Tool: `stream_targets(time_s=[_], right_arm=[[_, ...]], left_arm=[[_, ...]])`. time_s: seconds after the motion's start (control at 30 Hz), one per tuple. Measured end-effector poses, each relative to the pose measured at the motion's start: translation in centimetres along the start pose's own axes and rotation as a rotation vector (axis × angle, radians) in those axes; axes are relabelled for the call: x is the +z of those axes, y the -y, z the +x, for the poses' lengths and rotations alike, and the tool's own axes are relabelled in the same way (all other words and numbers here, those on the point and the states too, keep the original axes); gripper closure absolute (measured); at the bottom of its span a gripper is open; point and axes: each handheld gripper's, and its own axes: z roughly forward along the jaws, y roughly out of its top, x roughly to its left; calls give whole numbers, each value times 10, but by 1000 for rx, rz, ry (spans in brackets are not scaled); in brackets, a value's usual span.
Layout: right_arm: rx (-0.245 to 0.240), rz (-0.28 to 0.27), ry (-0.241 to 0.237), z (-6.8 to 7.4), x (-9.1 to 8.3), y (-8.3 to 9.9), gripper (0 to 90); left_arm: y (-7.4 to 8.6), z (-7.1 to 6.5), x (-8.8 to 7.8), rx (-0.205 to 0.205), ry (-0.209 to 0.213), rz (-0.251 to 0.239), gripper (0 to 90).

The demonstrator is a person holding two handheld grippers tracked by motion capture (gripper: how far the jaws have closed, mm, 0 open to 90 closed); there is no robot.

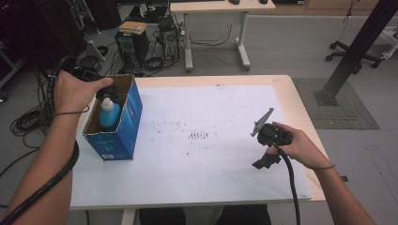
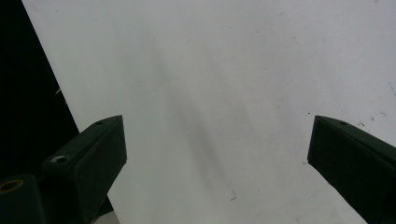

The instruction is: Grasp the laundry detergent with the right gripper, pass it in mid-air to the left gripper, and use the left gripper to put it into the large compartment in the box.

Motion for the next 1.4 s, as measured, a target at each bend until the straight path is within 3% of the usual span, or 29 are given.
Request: stream_targets(time_s=[0.37,0.6,0.63,0.83,0.87,0.97,1.13,1.17,1.2,1.23,1.33,1.37,1.4], right_arm=[[-8,4,2,2,-3,-8,40],[4,11,9,2,-3,-11,41],[4,11,9,2,-3,-11,41],[22,7,17,-2,-7,-10,40],[27,8,19,-2,-7,-10,41],[44,12,23,-7,-11,-10,42],[72,8,30,-13,-16,-10,42],[89,6,36,-18,-21,-10,42],[89,6,36,-18,-21,-10,42],[128,-16,34,-27,-30,-10,42],[128,-16,34,-27,-30,-10,38],[155,-22,43,-33,-36,-11,37],[155,-22,43,-33,-36,-11,37]], left_arm=[[6,-10,-24,33,3,-14,61],[8,-29,-42,94,26,-28,48],[9,-39,-43,123,44,-31,48],[10,-49,-41,152,57,-20,48],[11,-61,-39,180,88,-20,48],[11,-61,-39,180,88,-20,49],[12,-76,-33,221,128,-11,52],[16,-91,-23,260,147,-1,53],[16,-91,-23,260,147,-1,55],[16,-91,-23,260,147,-1,55],[18,-95,-18,272,158,3,56],[23,-108,-6,315,172,30,55],[23,-108,-6,315,172,30,59]])
